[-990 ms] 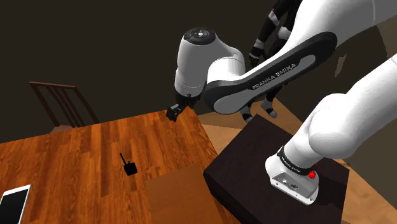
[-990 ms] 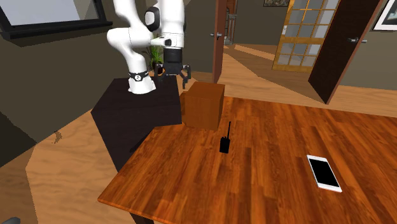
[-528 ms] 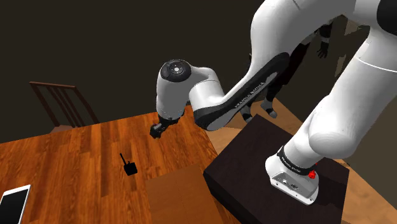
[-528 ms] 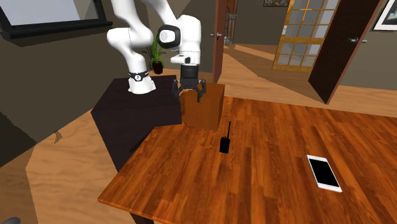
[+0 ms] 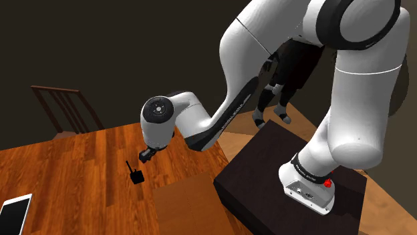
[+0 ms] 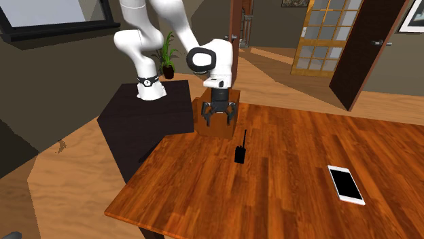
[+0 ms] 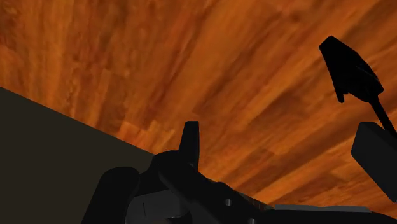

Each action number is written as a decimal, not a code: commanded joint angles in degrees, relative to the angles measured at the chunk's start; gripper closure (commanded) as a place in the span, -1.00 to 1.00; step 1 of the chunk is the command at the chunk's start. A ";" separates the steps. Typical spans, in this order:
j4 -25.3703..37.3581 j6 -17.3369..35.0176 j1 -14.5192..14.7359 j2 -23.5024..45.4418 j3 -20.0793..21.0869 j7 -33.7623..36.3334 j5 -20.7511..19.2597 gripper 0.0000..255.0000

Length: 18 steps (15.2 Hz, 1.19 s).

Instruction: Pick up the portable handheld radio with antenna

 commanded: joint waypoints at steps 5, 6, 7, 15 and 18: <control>12.91 -1.78 8.21 13.19 -4.07 6.28 -7.84 -1.00; 15.21 -2.10 9.39 15.32 -4.59 6.76 -8.62 -1.00; 17.58 -2.43 10.51 17.45 -5.07 7.12 -9.31 -1.00; 26.52 -2.21 14.54 26.74 -7.62 9.22 -12.36 -1.00; 27.72 -1.63 15.07 28.53 -8.29 10.02 -13.15 -1.00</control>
